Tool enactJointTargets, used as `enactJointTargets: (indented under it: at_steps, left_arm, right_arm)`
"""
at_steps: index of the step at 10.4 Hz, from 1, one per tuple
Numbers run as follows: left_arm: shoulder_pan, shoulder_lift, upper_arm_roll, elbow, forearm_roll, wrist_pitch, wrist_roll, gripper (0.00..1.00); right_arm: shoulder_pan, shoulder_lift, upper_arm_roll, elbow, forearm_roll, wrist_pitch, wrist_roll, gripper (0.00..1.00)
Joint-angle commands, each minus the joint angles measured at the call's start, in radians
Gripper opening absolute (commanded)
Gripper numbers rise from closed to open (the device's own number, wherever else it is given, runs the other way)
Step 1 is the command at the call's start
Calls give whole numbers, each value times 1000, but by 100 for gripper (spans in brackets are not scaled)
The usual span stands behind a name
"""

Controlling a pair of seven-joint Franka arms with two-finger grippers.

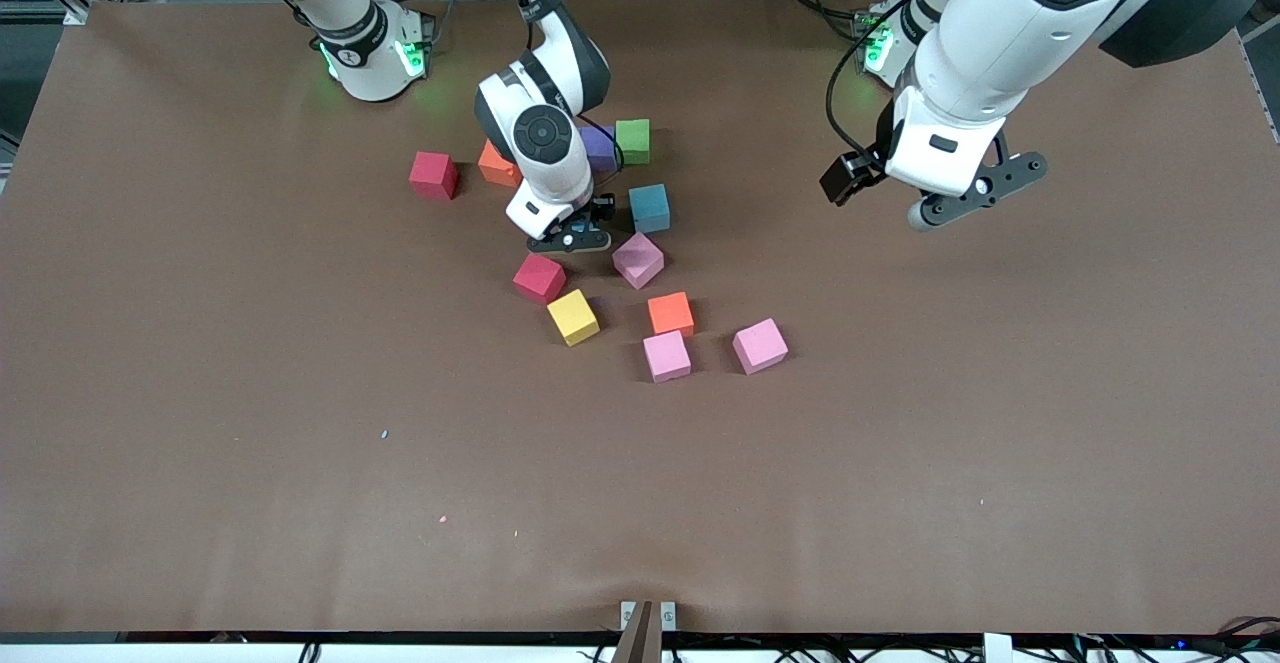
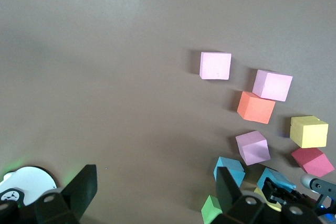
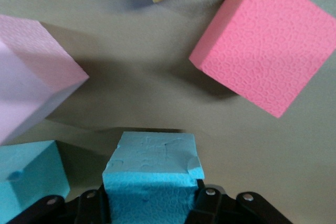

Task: Arrange 11 blocks into digit 3

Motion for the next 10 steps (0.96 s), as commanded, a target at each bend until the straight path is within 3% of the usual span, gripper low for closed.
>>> enactJointTargets:
  at_steps: [1, 10]
  left_arm:
    - [4, -20, -4, 7, 19, -20, 12, 100]
    - [6, -20, 0, 7, 19, -20, 23, 100]
  right_arm:
    - [1, -16, 0, -36, 1, 14, -17, 33]
    - [21, -21, 0, -92, 1, 49, -17, 34]
